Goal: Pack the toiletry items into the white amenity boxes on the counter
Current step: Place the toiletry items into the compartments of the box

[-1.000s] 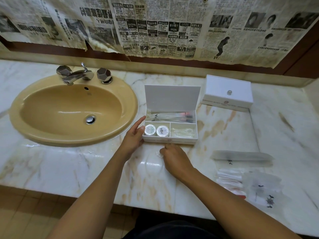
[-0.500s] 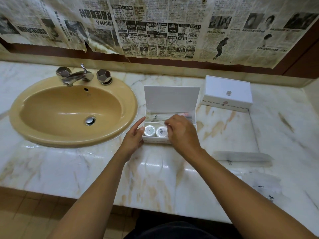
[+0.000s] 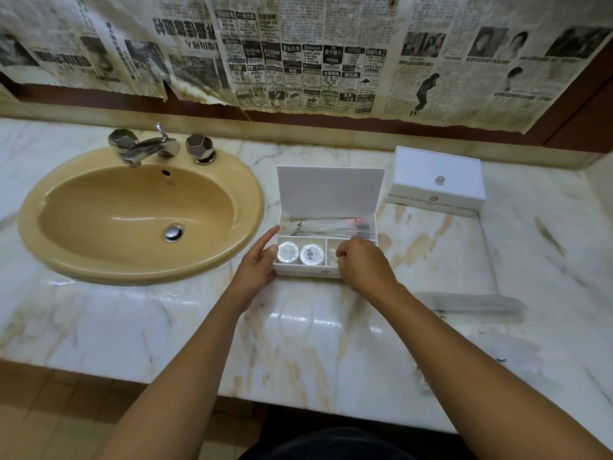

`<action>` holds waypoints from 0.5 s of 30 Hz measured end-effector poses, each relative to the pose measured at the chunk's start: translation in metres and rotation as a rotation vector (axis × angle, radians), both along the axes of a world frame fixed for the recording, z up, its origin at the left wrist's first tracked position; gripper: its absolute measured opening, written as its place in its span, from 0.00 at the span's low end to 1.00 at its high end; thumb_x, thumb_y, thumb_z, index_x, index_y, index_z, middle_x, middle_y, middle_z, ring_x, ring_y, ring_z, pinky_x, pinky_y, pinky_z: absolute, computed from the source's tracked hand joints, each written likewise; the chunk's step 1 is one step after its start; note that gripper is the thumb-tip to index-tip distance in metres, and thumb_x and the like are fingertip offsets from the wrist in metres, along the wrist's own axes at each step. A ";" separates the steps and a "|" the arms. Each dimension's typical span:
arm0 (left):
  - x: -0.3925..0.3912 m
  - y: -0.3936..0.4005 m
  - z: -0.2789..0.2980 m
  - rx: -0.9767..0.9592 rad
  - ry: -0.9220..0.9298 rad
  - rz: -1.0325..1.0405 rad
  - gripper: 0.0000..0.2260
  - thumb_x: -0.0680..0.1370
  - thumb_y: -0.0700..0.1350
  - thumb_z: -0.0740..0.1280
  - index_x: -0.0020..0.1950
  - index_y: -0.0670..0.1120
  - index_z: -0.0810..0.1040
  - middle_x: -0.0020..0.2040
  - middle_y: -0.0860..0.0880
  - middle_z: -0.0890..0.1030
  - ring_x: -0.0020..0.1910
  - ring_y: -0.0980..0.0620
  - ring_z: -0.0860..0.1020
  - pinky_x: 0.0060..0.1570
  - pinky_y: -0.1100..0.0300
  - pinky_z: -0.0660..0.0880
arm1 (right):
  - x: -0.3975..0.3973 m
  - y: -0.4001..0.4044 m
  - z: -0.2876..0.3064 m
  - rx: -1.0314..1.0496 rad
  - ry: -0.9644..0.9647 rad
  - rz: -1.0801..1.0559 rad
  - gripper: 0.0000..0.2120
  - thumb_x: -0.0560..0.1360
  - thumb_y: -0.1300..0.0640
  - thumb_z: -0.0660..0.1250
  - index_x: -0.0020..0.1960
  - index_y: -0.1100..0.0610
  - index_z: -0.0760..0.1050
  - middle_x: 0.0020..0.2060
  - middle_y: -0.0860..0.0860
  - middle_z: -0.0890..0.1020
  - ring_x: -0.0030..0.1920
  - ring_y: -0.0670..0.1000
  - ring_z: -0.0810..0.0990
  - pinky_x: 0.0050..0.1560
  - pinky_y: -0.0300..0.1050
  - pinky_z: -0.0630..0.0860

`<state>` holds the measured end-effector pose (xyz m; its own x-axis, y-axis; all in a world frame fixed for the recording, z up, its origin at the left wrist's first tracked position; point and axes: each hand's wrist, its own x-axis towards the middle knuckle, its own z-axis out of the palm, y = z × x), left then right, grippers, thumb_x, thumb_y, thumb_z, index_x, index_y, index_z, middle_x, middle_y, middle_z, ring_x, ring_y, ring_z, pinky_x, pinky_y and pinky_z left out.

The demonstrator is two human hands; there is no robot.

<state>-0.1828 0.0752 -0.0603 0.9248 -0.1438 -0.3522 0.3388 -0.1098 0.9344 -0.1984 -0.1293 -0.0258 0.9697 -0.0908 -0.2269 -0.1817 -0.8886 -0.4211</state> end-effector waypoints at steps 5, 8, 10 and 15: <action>0.000 0.000 0.000 0.001 -0.003 0.003 0.17 0.84 0.48 0.59 0.61 0.72 0.73 0.42 0.61 0.69 0.43 0.59 0.68 0.44 0.62 0.69 | 0.003 0.002 0.001 -0.021 -0.008 0.016 0.12 0.74 0.60 0.58 0.43 0.60 0.79 0.42 0.55 0.82 0.42 0.56 0.77 0.37 0.42 0.67; 0.001 0.000 -0.001 0.001 0.000 0.008 0.16 0.84 0.48 0.59 0.62 0.71 0.73 0.42 0.59 0.68 0.44 0.56 0.67 0.44 0.62 0.69 | 0.012 0.007 0.017 -0.057 -0.236 0.028 0.11 0.76 0.59 0.59 0.44 0.58 0.80 0.42 0.54 0.81 0.47 0.56 0.77 0.41 0.44 0.69; 0.001 0.000 -0.001 -0.002 0.003 0.011 0.16 0.84 0.48 0.59 0.63 0.70 0.73 0.42 0.60 0.68 0.43 0.57 0.67 0.43 0.62 0.69 | 0.023 0.013 0.032 -0.050 -0.364 0.044 0.11 0.77 0.58 0.60 0.49 0.58 0.81 0.46 0.53 0.81 0.51 0.56 0.75 0.49 0.47 0.69; -0.001 -0.001 -0.003 -0.027 0.031 0.032 0.16 0.83 0.49 0.60 0.64 0.70 0.72 0.43 0.61 0.70 0.44 0.59 0.69 0.46 0.64 0.71 | 0.053 0.034 0.059 -0.022 -0.542 0.073 0.17 0.76 0.58 0.62 0.64 0.56 0.74 0.60 0.53 0.75 0.62 0.55 0.69 0.60 0.49 0.63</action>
<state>-0.1837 0.0744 -0.0630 0.9178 -0.1242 -0.3771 0.3705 -0.0735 0.9259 -0.1456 -0.0955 0.0331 0.9512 -0.0182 0.3080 0.1183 -0.9005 -0.4185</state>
